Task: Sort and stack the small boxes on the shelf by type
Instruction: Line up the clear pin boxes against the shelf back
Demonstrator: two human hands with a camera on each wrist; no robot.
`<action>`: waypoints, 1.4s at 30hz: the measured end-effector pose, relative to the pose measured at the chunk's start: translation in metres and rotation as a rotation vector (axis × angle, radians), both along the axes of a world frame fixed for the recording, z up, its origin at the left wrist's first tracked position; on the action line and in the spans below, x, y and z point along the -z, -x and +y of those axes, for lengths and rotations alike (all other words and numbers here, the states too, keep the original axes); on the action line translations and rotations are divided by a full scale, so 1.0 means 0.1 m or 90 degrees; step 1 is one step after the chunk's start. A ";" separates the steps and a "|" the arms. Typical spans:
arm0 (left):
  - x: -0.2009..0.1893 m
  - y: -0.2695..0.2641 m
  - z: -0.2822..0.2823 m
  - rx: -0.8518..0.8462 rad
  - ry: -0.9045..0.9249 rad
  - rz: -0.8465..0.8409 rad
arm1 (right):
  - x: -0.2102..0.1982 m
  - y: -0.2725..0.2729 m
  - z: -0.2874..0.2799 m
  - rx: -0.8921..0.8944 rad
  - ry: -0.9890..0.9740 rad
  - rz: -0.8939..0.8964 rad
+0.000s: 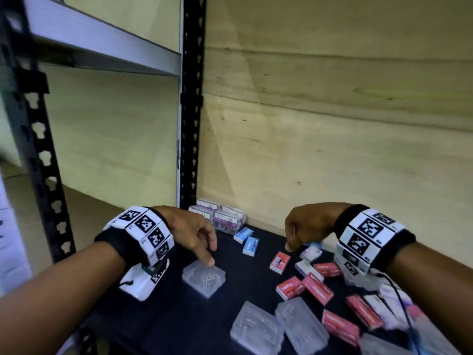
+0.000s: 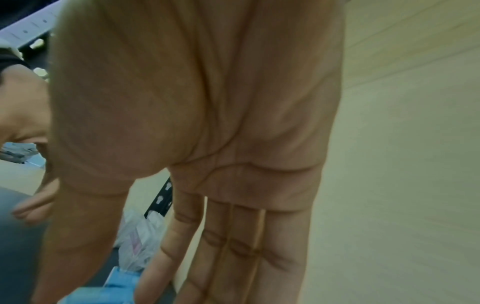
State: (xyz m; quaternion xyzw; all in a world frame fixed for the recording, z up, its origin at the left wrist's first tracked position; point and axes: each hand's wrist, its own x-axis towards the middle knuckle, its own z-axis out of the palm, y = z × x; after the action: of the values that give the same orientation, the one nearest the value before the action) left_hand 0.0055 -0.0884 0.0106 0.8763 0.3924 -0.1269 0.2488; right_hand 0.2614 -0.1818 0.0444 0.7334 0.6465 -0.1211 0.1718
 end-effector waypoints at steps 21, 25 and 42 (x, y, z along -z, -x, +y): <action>0.17 -0.06 -0.32 0.034 -0.008 0.018 | 0.22 -0.61 -0.94 0.188 -0.046 -0.054; 0.16 -0.02 -0.30 -0.008 0.025 -0.017 | 0.27 -0.64 -0.86 0.199 -0.062 -0.071; 0.27 -0.12 -0.07 -0.116 0.079 -0.130 | 0.42 -0.80 -0.62 0.194 -0.052 -0.084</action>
State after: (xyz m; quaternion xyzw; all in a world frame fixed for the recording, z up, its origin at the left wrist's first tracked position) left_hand 0.0178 -0.0954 -0.0167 0.8285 0.4342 -0.0382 0.3516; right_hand 0.3413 -0.2433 0.0028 0.8356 0.5194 -0.0711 0.1639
